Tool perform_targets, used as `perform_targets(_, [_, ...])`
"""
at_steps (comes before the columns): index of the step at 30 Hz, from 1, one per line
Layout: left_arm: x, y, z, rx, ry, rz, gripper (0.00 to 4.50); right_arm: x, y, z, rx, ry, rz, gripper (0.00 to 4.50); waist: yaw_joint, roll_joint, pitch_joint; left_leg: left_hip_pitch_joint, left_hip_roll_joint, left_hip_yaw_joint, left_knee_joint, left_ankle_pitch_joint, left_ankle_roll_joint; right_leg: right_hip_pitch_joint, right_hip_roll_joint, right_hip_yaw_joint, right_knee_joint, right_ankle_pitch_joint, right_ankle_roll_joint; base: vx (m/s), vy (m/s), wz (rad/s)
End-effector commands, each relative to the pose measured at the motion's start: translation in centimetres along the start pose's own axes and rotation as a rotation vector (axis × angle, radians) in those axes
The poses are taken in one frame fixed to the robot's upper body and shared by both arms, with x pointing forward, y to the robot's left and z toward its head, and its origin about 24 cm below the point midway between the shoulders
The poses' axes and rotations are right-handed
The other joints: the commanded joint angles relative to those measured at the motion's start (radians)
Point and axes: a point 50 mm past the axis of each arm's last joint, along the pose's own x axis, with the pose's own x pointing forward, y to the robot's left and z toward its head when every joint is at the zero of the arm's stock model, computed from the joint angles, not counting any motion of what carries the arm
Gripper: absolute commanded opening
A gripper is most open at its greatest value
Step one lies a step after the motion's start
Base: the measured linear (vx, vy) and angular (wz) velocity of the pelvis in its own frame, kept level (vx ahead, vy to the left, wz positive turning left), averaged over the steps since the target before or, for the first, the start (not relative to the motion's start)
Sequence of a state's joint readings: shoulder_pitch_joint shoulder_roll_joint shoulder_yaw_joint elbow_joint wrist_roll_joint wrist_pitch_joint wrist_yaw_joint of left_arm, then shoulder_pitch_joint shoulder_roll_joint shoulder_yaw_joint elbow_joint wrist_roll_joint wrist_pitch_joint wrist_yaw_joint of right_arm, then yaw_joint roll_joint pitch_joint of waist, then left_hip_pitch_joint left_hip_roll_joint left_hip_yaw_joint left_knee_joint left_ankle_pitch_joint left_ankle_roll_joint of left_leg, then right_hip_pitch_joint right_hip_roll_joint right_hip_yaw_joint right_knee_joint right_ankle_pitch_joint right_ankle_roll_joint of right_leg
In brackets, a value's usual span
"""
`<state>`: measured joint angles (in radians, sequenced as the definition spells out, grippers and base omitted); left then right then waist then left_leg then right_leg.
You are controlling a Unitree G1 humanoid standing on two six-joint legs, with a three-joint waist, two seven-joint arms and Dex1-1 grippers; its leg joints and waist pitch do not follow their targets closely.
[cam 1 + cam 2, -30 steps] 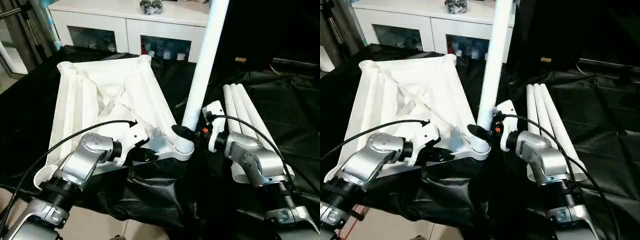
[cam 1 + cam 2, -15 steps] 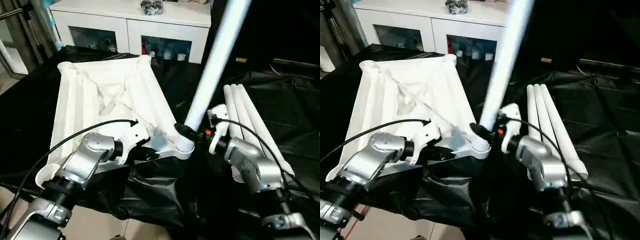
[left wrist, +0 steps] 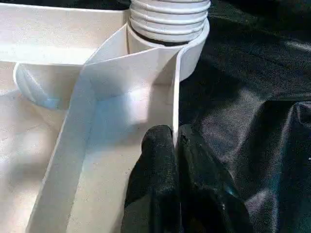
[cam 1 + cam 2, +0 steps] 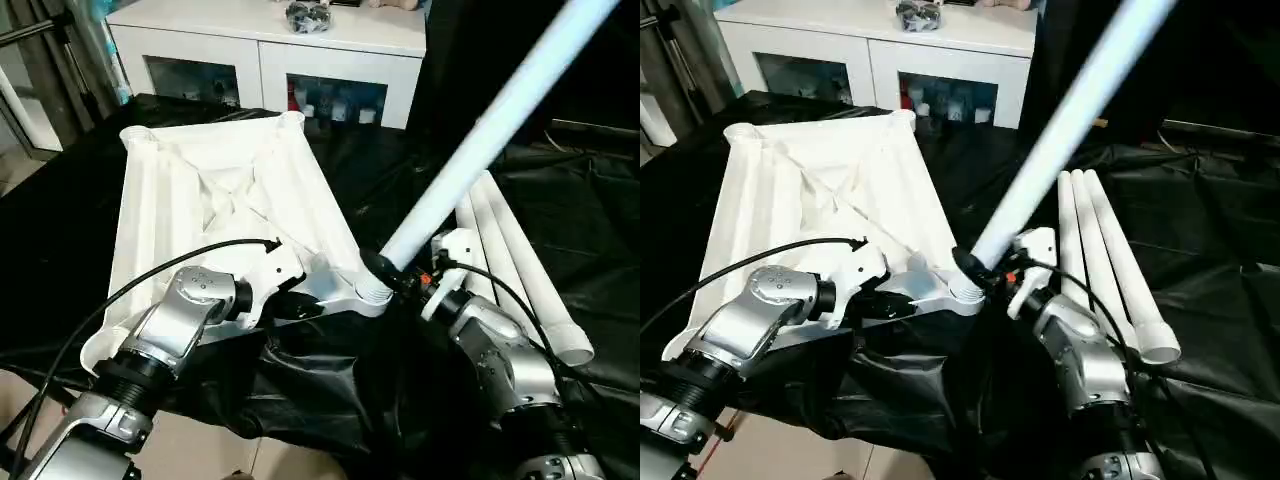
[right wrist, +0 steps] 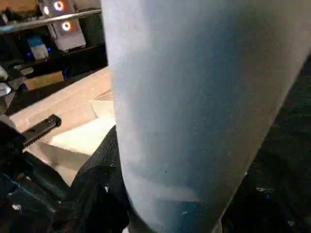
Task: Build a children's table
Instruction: Insert table leg to table base
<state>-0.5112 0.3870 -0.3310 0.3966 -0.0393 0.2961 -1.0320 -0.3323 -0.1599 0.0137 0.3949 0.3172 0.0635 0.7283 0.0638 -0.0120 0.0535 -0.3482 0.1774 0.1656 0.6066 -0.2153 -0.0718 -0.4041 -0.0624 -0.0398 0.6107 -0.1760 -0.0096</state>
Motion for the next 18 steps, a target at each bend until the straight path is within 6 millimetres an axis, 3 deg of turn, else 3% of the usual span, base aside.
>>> perform_targets(1, [-0.2,0.5,0.6,0.022,-0.019,0.030,0.00,-0.4,-0.4,-1.4,-0.018,0.116,-0.018,1.91,-0.002,0.001,-0.053,-0.002,0.044,-0.012,-0.090,-0.223,0.008,0.043,-0.075,0.043,-0.086,-0.368,-0.179,0.000,0.000,0.00])
perform_targets(10, [-0.3,0.3,0.5,0.049,0.002,-0.015,0.00,1.4,0.3,-1.7,-0.053,0.241,0.110,1.91,-0.011,0.005,-0.051,-0.003,0.045,-0.015,-0.092,-0.256,0.004,0.042,-0.076,0.043,-0.090,-0.401,-0.179,0.000,0.000,0.00])
perform_targets(14, [-0.3,0.1,0.4,0.061,0.013,-0.033,0.00,1.6,0.6,-2.3,-0.065,0.305,0.180,1.91,-0.012,-0.002,-0.055,-0.004,0.046,-0.013,-0.090,-0.220,0.011,0.045,-0.076,0.044,-0.083,-0.334,-0.201,0.000,0.000,0.00])
perform_targets(17, [-0.4,0.0,0.4,0.069,0.019,-0.043,0.00,1.6,0.6,-2.6,-0.068,0.326,0.194,1.91,-0.012,0.001,-0.055,-0.002,0.047,-0.012,-0.090,-0.221,0.011,0.043,-0.077,0.045,-0.083,-0.322,-0.207,0.000,0.000,0.00])
perform_targets(18, [-0.4,0.0,0.3,0.074,0.022,-0.050,0.00,1.6,0.6,-2.7,-0.068,0.331,0.206,1.91,-0.014,-0.008,-0.054,-0.001,0.048,-0.011,-0.092,-0.232,0.010,0.043,-0.075,0.044,-0.084,-0.328,-0.205,0.000,0.000,0.00])
